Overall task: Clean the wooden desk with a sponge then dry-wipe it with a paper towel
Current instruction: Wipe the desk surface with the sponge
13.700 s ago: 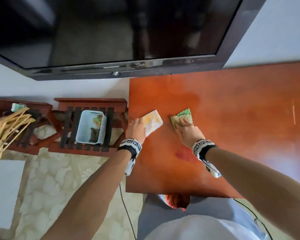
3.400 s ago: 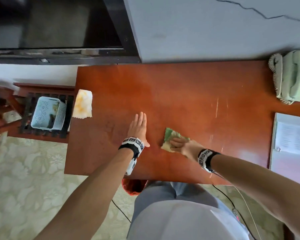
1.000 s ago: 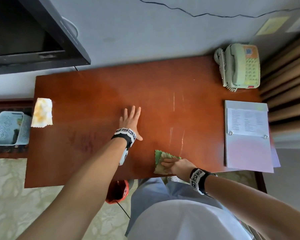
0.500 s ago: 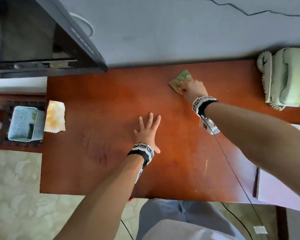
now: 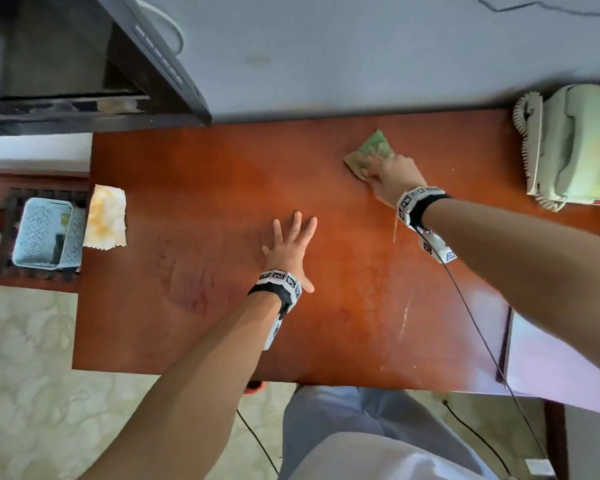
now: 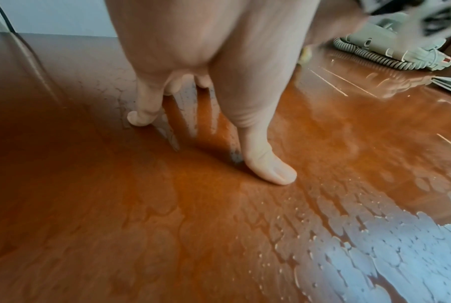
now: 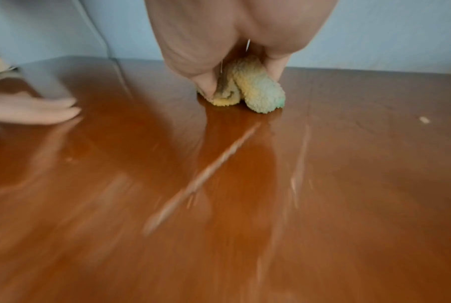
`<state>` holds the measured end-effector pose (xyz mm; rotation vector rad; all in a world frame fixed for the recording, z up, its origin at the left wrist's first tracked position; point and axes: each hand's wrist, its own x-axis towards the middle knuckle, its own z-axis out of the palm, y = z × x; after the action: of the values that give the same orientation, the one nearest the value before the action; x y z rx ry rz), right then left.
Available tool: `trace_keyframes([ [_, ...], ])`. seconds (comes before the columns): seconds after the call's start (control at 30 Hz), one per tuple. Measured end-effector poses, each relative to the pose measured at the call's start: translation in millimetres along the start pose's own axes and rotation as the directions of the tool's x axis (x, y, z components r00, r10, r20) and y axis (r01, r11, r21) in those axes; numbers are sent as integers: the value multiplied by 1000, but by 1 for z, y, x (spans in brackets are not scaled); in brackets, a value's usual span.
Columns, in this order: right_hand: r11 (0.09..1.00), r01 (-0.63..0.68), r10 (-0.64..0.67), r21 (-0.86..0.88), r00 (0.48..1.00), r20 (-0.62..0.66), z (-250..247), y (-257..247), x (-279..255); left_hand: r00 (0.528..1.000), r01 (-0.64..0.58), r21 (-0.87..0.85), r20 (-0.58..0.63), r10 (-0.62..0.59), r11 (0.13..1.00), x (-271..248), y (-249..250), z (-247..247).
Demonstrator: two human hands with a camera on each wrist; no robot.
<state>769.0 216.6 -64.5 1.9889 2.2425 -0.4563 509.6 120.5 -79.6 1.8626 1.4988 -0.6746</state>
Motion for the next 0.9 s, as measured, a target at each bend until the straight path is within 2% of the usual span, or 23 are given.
trace_keyframes([
  [0.17, 996, 76, -79, 36, 992, 101, 59, 5, -117, 1000, 24, 25, -7, -24, 999, -9, 9, -3],
  [0.23, 992, 116, -121, 39, 981, 150, 85, 5, -163, 998, 43, 41, -44, -41, 998, -18, 15, -1],
  [0.33, 969, 245, -249, 43, 947, 202, 106, -7, -231, 990, 18, 58, -141, -10, 998, -36, 24, 14],
  [0.43, 937, 334, -350, 106, 902, 251, 121, -25, -285, 987, -41, 71, -155, 52, 997, -57, 33, 39],
  [0.57, 880, 458, -470, 125, 801, 371, 122, -41, -334, 989, -96, 101, -99, 106, 990, -73, 44, 70],
  [0.6, 873, 468, -483, 139, 789, 380, 123, -41, -344, 989, -107, 113, -87, 117, 988, -74, 48, 74],
  [0.77, 864, 444, -502, 237, 793, 346, 125, -23, -374, 986, -143, 124, -62, 152, 982, -68, 72, 73],
  [0.9, 876, 396, -472, 274, 820, 323, 129, 7, -376, 985, -142, 97, -83, 151, 985, -52, 88, 57],
])
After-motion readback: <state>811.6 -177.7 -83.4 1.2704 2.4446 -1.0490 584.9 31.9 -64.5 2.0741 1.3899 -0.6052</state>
